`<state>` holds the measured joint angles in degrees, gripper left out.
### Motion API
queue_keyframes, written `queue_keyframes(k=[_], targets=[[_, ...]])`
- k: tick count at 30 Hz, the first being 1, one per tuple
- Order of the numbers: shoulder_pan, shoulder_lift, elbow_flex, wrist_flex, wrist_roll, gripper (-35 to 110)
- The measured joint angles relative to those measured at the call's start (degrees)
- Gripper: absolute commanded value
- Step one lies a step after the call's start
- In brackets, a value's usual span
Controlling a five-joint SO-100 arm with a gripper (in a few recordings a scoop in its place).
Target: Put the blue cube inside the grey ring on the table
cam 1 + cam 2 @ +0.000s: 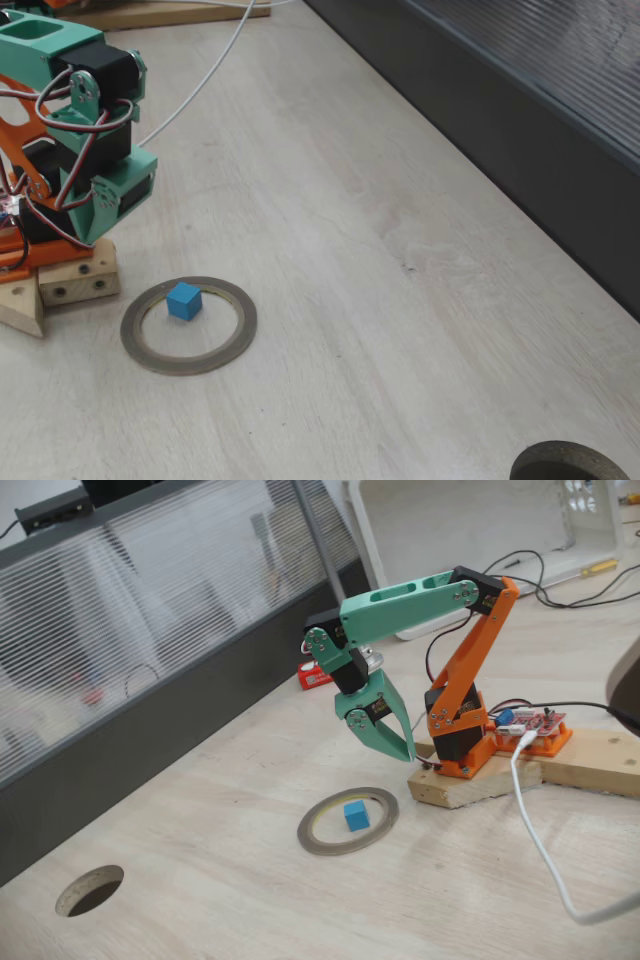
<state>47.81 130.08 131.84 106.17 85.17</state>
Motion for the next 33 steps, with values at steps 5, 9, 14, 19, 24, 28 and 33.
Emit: queue_keyframes(k=[5,9,14,19,24,28,33], targets=[[0.00,0.00,0.00,0.00,0.00,2],[0.00,0.00,0.00,-2.64,0.09,2],[-0.18,0.09,0.35,-8.96,0.18,2],[-0.26,0.09,0.35,-9.32,0.18,2],[-0.18,0.09,0.35,-10.02,0.18,2],[-0.09,0.09,0.44,-10.20,0.18,2],[-0.09,0.09,0.44,-10.20,0.18,2]])
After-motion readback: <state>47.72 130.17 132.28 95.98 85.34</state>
